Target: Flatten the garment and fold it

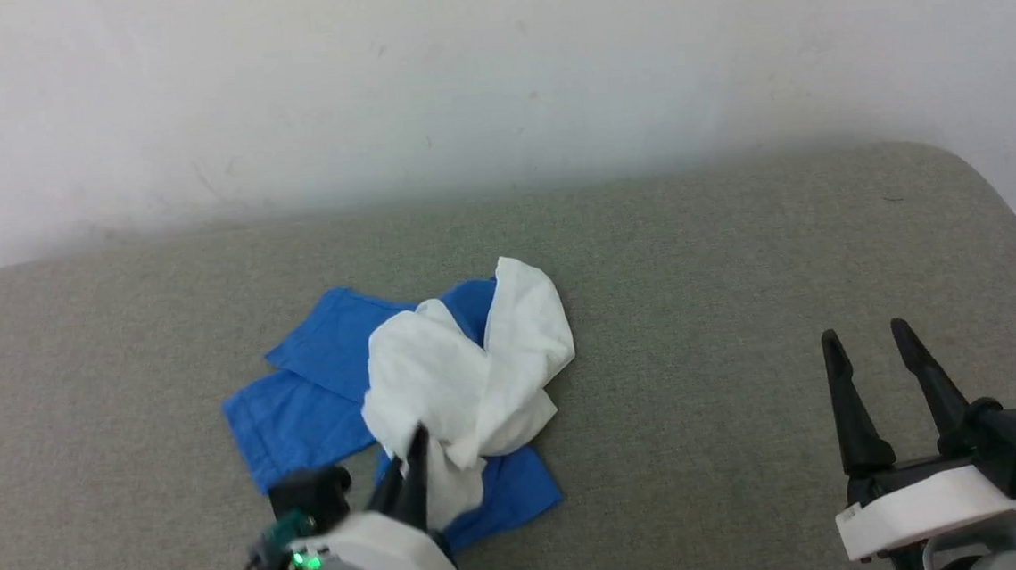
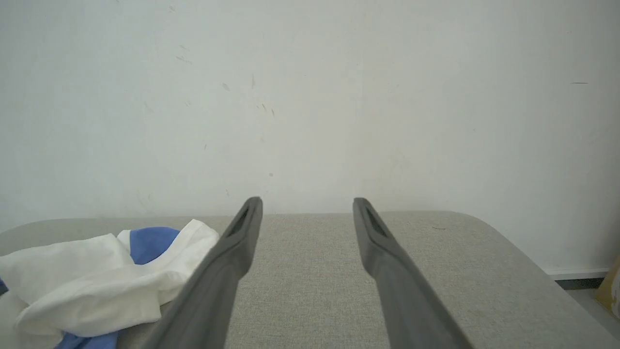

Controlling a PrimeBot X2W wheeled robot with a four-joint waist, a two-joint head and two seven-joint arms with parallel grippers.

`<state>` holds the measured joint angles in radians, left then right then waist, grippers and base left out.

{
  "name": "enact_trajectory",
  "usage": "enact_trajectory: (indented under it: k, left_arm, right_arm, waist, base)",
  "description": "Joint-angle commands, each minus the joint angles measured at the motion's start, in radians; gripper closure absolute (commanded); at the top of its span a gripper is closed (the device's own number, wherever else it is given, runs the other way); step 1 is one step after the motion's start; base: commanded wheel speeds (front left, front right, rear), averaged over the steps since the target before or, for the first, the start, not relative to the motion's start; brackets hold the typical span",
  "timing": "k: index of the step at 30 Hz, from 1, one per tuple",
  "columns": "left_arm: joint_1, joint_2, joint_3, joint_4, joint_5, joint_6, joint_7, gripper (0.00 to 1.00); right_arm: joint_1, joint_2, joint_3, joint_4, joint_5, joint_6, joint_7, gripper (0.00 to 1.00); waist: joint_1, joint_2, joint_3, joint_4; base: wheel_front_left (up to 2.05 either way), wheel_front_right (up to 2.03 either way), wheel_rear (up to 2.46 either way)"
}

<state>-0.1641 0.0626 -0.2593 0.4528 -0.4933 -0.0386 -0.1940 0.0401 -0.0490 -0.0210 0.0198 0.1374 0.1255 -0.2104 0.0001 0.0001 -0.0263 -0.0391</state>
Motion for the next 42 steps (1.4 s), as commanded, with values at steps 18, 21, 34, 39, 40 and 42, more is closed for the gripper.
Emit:
enact_trajectory:
  k: [18,21,34,39,40,42]
  left_arm:
    - [0.11,0.079,0.003,-0.31,0.18,0.111,-0.066,0.0]
    - [0.129,0.114,0.038,-0.325,0.188,0.131,-0.067,0.0]
    - [0.2,0.21,0.121,-0.374,0.166,0.132,-0.066,0.0]
    - [0.195,0.2,0.107,-0.383,0.155,0.123,-0.065,0.0]
    - [0.191,0.196,0.104,-0.383,0.153,0.12,-0.065,0.0]
    - [0.18,0.188,0.094,-0.38,0.152,0.114,-0.065,0.0]
  right_arm:
    - [0.06,-0.001,0.034,-0.005,0.031,0.005,0.009,0.0]
    - [0.059,-0.001,0.043,-0.001,0.037,0.005,0.018,0.0]
    - [-0.002,-0.001,0.106,0.061,0.062,0.005,0.175,0.0]
    - [-0.104,-0.001,0.205,0.132,0.105,0.005,0.327,0.0]
    - [-0.126,-0.001,0.228,0.152,0.121,0.005,0.359,0.0]
    - [-0.169,-0.001,0.27,0.185,0.143,0.005,0.408,0.0]
  waist:
    - [-0.0001,-0.0001,-0.046,0.054]
    - [-0.0001,-0.0001,-0.039,0.056]
    - [-0.0001,-0.0001,-0.005,0.108]
    - [-0.0001,-0.0001,0.012,0.137]
    - [-0.0001,-0.0001,0.015,0.144]
    - [-0.0001,-0.0001,0.02,0.162]
  base:
    - [0.0,0.0,0.0]
    - [0.0,0.0,0.0]
    - [0.0,0.0,0.0]
    - [0.0,0.0,0.0]
    - [0.0,0.0,0.0]
    - [0.0,0.0,0.0]
